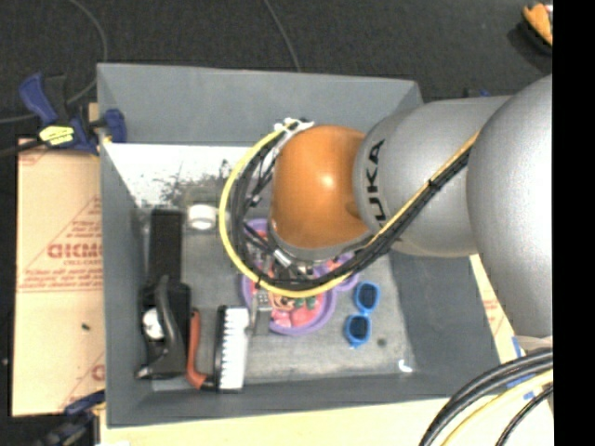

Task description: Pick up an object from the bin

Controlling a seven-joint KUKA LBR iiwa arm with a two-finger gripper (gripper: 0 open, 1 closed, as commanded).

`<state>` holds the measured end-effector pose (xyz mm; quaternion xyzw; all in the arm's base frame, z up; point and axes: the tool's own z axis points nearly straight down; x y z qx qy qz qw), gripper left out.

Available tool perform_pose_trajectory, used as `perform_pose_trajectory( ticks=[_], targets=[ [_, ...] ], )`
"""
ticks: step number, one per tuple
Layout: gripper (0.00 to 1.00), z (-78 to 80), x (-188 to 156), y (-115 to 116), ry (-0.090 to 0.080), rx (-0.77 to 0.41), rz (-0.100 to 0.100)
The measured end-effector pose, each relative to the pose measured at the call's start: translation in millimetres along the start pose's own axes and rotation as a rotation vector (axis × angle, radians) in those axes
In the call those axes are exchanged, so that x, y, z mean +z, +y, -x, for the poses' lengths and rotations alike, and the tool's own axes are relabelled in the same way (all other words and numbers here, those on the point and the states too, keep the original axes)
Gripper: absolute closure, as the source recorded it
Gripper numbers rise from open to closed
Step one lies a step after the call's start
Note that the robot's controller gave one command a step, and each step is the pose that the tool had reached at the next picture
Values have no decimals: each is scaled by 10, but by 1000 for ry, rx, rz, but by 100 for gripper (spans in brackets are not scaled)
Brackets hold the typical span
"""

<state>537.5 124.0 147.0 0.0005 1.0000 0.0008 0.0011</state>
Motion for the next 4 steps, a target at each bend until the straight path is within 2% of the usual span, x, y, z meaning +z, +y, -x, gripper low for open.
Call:
perform_pose_trajectory(
  ticks=[1, 2, 3, 4],
  targets=[
    [0, -165, 638, 403, 7, -548, -10],
    [0, -277, 696, 401, -29, -761, -10],
    [0, -308, 697, 443, -23, -750, -21],
    [0, -407, 699, 410, -54, -1024, -27]
  ],
)
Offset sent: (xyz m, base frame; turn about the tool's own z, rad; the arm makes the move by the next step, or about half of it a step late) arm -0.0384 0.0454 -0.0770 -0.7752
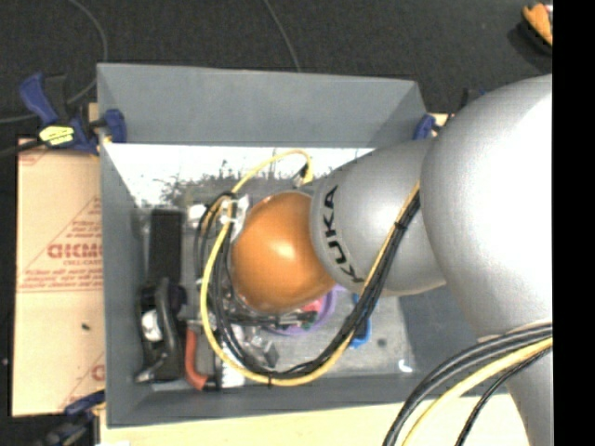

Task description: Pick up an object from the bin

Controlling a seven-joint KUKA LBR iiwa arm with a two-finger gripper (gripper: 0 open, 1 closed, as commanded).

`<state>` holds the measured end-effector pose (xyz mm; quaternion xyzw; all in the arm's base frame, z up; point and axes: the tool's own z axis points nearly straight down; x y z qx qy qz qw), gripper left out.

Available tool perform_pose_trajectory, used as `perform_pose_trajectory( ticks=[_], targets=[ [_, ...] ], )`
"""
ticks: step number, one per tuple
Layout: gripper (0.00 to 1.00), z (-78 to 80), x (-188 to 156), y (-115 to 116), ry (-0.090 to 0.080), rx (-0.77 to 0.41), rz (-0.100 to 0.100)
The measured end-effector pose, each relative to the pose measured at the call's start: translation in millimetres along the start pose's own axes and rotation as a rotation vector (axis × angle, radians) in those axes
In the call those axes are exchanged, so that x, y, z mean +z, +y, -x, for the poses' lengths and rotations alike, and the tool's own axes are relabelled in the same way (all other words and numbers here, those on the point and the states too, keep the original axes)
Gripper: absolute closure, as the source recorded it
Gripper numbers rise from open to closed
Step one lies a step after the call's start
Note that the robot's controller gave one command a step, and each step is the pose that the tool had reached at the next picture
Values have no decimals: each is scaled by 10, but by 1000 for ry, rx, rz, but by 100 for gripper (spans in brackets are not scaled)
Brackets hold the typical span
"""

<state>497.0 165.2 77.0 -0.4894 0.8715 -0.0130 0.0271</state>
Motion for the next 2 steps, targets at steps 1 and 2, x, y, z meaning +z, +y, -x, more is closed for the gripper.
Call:
perform_pose_trajectory(
  ticks=[1, 2],
  targets=[
    [100, 23, 43, 107, 20, 5, 13],
    [100, 23, 43, 108, 20, 5, 13]
  ],
)
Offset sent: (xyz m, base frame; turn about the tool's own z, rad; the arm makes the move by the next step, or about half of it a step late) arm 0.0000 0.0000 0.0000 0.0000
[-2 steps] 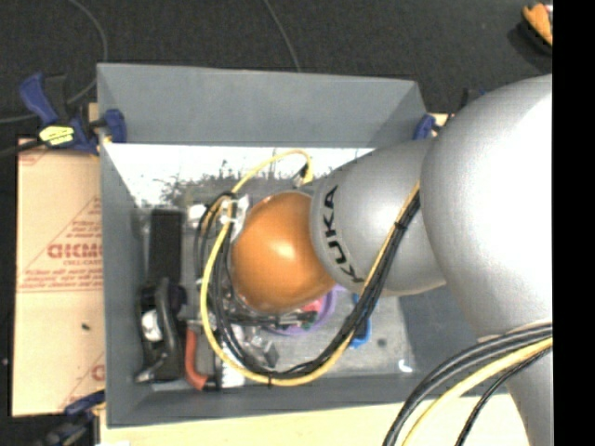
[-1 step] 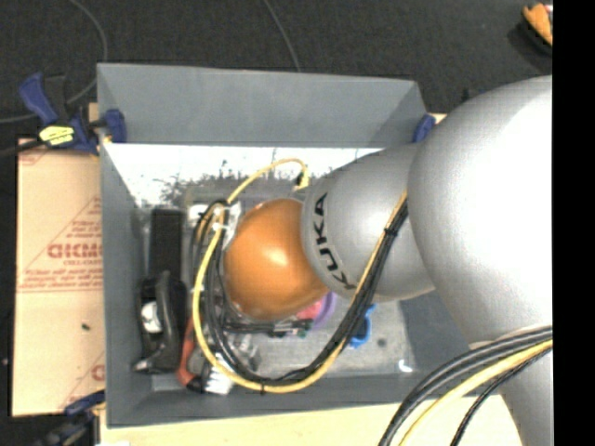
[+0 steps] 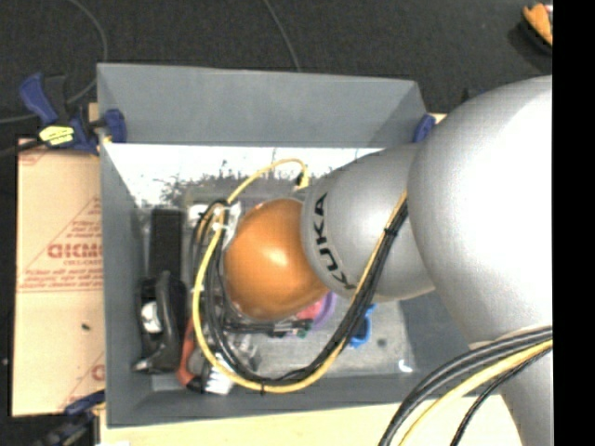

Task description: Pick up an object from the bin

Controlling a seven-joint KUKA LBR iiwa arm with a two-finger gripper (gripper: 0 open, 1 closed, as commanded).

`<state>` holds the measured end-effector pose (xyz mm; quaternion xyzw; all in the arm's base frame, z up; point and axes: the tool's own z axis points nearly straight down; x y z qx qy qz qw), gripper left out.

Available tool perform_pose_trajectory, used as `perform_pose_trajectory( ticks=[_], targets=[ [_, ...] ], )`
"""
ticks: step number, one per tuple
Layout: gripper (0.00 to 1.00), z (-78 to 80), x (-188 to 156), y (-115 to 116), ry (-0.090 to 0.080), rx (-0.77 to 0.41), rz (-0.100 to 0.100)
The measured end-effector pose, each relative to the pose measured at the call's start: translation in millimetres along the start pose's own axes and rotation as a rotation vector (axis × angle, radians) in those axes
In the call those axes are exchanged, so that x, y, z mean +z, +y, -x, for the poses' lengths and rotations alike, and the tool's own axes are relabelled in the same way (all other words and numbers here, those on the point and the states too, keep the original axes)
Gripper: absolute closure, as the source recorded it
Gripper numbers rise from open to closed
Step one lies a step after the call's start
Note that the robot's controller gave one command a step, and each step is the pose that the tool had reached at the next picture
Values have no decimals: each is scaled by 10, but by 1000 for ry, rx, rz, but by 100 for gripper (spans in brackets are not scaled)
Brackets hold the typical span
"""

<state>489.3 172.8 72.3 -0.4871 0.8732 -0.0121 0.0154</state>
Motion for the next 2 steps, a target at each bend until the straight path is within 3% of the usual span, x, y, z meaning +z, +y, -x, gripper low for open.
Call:
perform_pose_trajectory(
  ticks=[2],
  targets=[
    [100, -7, -27, 1, 1, 0, 1]
  ],
)
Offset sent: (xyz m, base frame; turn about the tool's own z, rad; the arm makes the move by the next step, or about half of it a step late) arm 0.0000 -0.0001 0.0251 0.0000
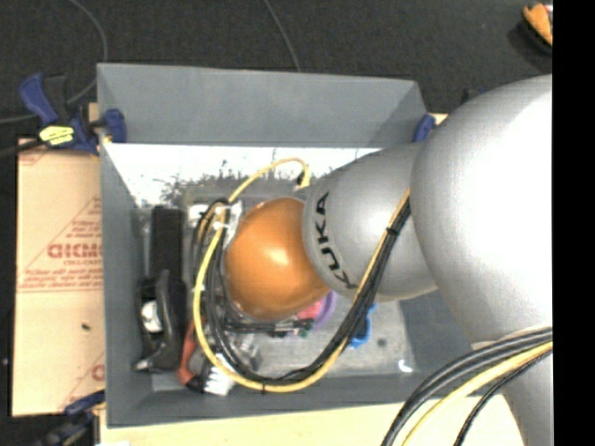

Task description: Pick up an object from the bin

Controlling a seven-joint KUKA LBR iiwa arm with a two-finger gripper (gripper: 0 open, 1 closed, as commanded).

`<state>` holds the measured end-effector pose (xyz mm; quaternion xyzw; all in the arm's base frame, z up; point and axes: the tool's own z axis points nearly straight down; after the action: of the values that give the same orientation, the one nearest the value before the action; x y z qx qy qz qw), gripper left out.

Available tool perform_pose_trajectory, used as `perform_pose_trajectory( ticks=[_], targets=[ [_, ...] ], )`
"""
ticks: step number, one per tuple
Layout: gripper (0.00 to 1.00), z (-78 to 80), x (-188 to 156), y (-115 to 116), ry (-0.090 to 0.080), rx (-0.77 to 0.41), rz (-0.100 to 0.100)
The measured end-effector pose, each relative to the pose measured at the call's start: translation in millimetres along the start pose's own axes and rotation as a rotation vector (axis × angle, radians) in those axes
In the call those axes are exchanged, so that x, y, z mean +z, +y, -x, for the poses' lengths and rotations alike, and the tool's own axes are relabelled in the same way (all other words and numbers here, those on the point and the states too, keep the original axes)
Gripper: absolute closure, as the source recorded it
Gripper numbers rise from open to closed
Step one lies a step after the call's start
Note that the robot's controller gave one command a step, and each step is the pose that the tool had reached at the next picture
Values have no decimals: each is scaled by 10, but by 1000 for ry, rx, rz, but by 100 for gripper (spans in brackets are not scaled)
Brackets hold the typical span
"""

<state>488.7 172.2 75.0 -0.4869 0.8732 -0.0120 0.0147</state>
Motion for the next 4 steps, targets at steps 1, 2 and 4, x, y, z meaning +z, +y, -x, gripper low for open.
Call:
perform_pose_trajectory(
  ticks=[1, 2, 4],
  targets=[
    [100, -22, -95, 10, 9, 0, 5],
    [100, -31, -345, -6, 12, 2, 5],
    [100, -47, -573, -10, 19, 6, 10]
  ],
)
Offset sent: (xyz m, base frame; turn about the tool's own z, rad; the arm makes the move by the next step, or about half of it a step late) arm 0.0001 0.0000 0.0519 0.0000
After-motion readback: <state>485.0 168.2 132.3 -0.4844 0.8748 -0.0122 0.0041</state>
